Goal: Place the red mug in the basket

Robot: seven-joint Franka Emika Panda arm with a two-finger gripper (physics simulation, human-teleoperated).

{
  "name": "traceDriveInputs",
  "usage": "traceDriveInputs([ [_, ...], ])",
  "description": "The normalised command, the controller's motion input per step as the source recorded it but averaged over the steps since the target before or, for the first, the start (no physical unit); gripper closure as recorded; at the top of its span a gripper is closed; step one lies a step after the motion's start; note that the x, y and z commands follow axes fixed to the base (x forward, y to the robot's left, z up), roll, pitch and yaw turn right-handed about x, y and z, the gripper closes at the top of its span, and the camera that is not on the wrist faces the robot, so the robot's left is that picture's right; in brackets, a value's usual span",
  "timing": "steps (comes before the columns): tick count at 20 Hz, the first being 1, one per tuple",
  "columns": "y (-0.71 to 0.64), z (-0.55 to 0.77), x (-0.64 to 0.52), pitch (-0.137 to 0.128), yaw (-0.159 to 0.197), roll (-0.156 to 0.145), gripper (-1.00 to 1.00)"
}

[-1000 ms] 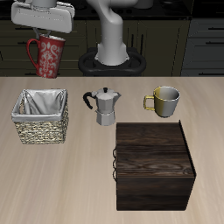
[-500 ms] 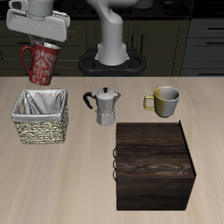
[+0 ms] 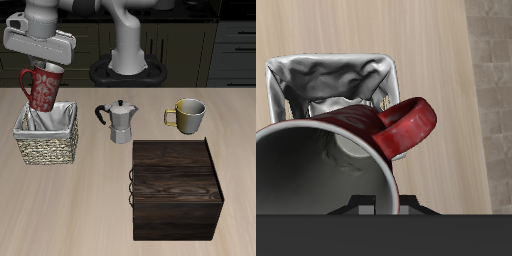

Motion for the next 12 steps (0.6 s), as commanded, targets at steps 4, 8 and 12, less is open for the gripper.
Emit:
traceDriveInputs([
  [4,0.1,-0.31,0.14,0.054,0.035,0.02,1.0],
  [8,-0.03,-0.22,0.06,0.04,0.0,-0.047,-1.0],
  [12,0.07,-0.22,0.06,0.059,0.008,0.037,-1.0],
])
